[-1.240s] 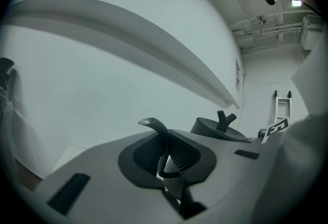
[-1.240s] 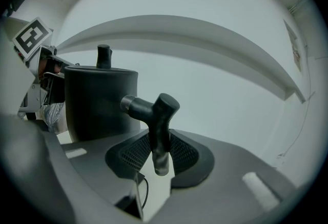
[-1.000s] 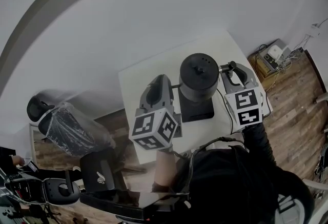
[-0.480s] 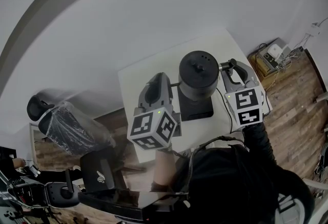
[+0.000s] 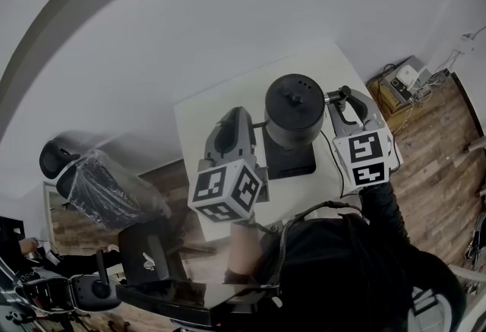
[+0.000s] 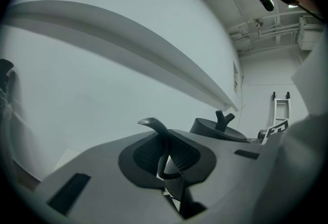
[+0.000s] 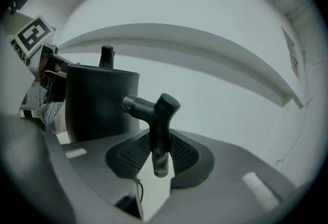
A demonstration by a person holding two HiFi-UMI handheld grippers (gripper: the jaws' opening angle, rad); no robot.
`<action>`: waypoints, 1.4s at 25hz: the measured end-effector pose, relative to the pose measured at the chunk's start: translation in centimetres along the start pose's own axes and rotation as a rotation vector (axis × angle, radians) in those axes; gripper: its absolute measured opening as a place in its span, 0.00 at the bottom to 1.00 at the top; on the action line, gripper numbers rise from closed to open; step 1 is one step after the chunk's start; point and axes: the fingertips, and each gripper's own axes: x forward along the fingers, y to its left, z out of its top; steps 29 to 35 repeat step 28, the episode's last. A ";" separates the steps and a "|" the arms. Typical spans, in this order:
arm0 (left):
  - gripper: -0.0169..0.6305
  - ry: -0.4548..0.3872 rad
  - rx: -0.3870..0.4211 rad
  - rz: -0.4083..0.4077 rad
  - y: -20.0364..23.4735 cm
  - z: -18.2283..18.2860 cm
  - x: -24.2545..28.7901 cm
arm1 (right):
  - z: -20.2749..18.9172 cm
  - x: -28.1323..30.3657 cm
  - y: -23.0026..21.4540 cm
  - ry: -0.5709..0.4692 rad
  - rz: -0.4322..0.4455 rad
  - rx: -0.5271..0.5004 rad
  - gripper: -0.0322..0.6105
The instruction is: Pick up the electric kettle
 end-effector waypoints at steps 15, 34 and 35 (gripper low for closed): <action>0.06 -0.005 -0.002 0.001 -0.2 0.0 -0.4 | 0.0 -0.3 0.0 -0.005 0.001 -0.012 0.21; 0.06 -0.004 -0.003 -0.001 0.2 0.1 0.1 | 0.2 0.4 0.0 -0.006 -0.009 -0.014 0.21; 0.06 -0.004 -0.003 -0.001 0.2 0.1 0.1 | 0.2 0.4 0.0 -0.006 -0.009 -0.014 0.21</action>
